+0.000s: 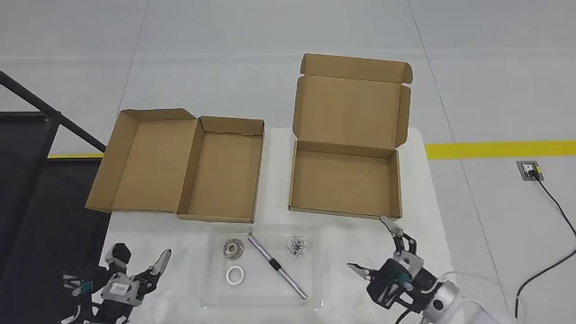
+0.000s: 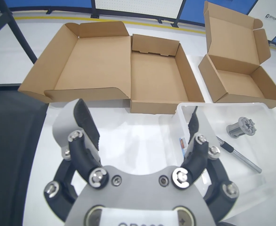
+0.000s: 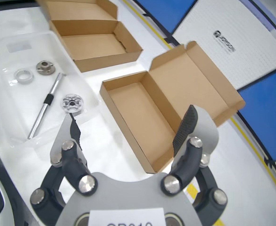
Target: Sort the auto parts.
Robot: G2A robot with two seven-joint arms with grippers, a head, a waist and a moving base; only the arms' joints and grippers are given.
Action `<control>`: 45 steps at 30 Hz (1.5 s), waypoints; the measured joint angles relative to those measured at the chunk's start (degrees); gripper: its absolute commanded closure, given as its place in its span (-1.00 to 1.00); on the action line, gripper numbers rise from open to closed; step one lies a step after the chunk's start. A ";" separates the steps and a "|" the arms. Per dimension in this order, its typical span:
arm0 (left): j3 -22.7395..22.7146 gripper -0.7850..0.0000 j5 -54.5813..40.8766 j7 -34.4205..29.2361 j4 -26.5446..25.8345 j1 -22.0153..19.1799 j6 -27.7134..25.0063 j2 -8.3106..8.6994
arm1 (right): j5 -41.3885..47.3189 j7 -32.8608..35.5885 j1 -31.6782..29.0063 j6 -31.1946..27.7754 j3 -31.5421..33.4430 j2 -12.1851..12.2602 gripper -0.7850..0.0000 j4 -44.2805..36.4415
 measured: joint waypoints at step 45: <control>-3.71 -1.00 -10.56 -3.91 -0.15 -1.43 0.84 -0.59 | 46.03 54.75 48.45 -10.48 -34.49 -6.44 -1.00 28.21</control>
